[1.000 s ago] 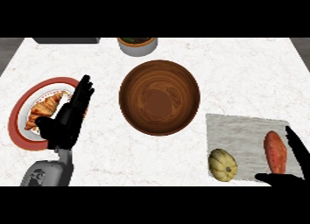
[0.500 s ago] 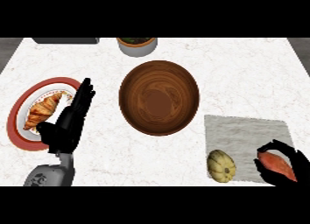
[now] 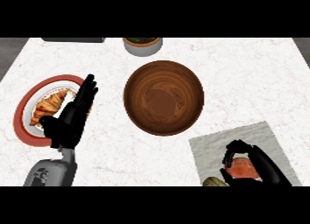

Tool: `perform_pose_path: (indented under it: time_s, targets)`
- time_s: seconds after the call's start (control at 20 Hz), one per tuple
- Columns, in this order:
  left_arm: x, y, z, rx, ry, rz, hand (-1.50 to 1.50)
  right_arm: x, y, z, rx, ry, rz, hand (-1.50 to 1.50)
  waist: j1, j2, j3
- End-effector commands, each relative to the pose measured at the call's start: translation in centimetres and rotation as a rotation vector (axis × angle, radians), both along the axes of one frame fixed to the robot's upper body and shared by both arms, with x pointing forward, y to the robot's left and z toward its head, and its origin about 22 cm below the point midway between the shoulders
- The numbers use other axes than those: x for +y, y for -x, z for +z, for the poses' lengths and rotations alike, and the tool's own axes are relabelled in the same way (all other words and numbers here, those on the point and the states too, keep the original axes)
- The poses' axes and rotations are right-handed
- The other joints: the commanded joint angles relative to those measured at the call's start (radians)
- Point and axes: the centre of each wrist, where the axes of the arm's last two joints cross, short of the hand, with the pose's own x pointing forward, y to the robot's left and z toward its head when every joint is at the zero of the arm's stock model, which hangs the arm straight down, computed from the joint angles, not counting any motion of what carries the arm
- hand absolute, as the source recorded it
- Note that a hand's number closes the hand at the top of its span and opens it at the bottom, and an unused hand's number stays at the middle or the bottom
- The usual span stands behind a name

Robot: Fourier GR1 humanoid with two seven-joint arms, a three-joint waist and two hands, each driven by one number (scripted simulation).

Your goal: Pick the sweet potato from the placemat and place it in the bowl

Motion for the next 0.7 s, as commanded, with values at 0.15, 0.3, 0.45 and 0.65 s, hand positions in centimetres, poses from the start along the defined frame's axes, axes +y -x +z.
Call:
perform_pose_path:
  time_s: [0.15, 0.3, 0.45, 0.65]
  targets:
    - [-0.9, -0.7, 0.0, -0.002, -0.005, 0.002, 0.0, 14.8, 1.3, 4.5, -0.16, -0.276, 0.803, 1.5, 0.01, 0.0, 0.006]
    - [0.8, 0.3, -1.5, 0.008, -0.012, 0.04, 0.0, 15.1, 4.0, 8.3, -0.275, -0.347, 0.856, 1.5, -0.038, -0.003, 0.005]
    - [0.9, 0.1, -1.2, 0.026, 0.011, 0.043, 0.0, 14.5, 5.8, 12.1, -0.418, -0.355, 0.822, 1.5, -0.044, 0.0, 0.006]
    - [1.6, 0.3, -1.5, 0.002, -0.008, 0.044, 0.0, 14.0, 8.8, 17.8, -0.522, -0.331, 0.755, 1.5, -0.043, 0.0, 0.006]
